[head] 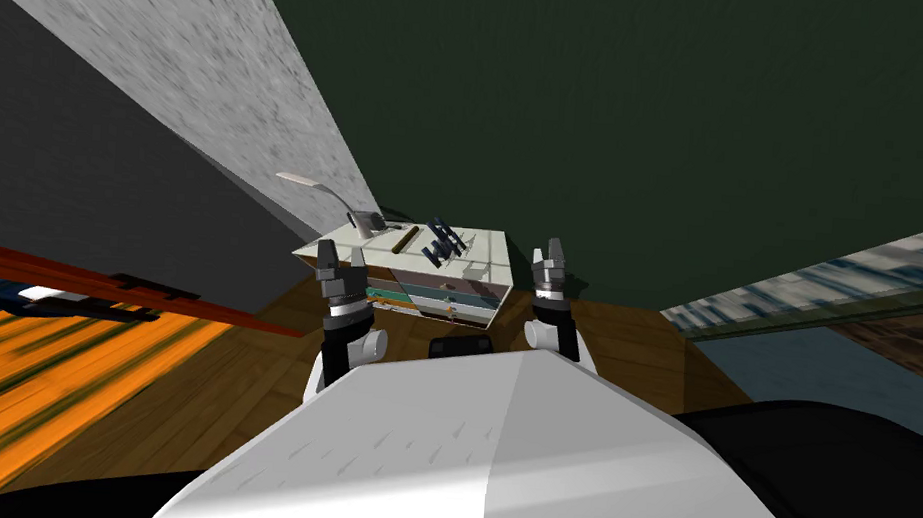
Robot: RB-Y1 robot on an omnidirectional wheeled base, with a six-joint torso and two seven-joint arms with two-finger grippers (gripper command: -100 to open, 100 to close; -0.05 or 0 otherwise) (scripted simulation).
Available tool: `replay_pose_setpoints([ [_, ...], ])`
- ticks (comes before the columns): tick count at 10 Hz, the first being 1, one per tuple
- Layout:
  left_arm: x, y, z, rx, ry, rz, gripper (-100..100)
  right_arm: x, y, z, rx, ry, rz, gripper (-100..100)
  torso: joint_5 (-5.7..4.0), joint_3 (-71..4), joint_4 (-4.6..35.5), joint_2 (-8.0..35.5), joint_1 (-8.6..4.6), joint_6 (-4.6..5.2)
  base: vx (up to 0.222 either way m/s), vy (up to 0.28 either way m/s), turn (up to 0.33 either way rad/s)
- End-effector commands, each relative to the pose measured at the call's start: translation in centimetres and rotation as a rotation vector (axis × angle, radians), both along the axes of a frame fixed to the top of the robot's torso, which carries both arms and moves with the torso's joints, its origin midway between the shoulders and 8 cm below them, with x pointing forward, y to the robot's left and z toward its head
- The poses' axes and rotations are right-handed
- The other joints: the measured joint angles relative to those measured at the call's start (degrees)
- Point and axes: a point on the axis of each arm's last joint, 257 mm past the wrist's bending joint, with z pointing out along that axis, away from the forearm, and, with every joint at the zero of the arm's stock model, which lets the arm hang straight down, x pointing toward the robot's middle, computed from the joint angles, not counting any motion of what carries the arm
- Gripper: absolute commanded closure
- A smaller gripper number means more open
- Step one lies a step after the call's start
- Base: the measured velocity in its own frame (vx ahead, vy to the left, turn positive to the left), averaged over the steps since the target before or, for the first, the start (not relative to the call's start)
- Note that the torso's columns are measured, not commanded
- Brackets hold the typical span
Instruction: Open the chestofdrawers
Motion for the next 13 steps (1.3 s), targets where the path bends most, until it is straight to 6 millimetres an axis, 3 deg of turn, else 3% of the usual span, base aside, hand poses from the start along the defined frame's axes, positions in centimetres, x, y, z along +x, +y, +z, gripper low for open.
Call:
replay_pose_setpoints([
  [1, 0.0, 0.0, 0.0, 0.000, 0.000, 0.000, 0, 0.0, 0.0, 0.0, 0.000, 0.000, 0.000, 0, 0.00, -4.7, 2.3, 2.3, 0.00, 0.00, 0.000, 0.000, 0.000],
  [9, 0.0, 0.0, 0.0, 0.000, 0.000, 0.000, 0, 0.0, 0.0, 0.0, 0.000, 0.000, 0.000, 0, 0.00, -70.7, 35.4, 35.4, 0.00, 0.00, 0.000, 0.000, 0.000],
  [10, 0.6, -0.4, -0.8, 0.040, 0.026, -0.019, -100, 0.0, 0.0, 0.0, 0.000, 0.000, 0.000, 0, 0.00, -79.2, 39.6, 39.6, 0.00, 0.00, 0.009, -0.016, -0.014],
  [13, 1.6, -0.8, -2.7, 0.082, 0.072, -0.035, -100, 0.0, 0.0, 0.0, 0.000, 0.000, 0.000, 0, -0.01, -84.5, 42.2, 42.2, -0.05, 0.00, 0.005, -0.035, -0.011],
])
